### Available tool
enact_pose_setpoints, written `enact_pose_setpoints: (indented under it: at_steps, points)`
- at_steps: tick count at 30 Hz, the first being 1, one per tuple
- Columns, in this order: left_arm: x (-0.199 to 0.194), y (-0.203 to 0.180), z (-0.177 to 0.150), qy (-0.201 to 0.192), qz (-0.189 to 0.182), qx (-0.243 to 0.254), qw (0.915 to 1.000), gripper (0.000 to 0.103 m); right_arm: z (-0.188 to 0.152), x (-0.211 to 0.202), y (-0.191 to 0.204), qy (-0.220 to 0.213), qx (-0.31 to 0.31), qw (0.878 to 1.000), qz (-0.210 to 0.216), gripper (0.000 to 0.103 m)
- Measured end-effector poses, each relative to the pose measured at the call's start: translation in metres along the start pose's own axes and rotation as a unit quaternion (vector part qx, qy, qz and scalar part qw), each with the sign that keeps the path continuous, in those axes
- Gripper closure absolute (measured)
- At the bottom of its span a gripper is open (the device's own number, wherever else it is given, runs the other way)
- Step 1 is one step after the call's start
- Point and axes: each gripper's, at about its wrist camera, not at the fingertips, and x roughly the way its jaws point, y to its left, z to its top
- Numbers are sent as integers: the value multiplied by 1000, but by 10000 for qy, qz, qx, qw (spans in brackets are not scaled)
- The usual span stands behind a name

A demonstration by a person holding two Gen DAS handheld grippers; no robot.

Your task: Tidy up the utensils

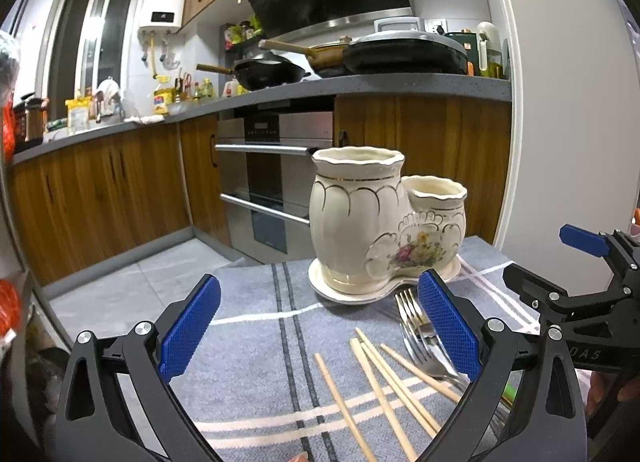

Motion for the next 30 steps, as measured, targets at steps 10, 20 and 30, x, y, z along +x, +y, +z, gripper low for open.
enact_pose_setpoints:
  at_steps: [10, 20, 30]
  points:
    - [-3, -1, -1, -72, -8, -6, 10000, 5, 0, -1, 3, -53, -52, 10000, -36, 5]
    - [-4, -1, 0, -89, 0, 21, 10000, 5, 1, 1, 4, -54, -109, 9999, -70, 5]
    - [-4, 0, 0, -90, -4, 23, 10000, 5, 1, 0, 5, -18, -73, 9999, -75, 5]
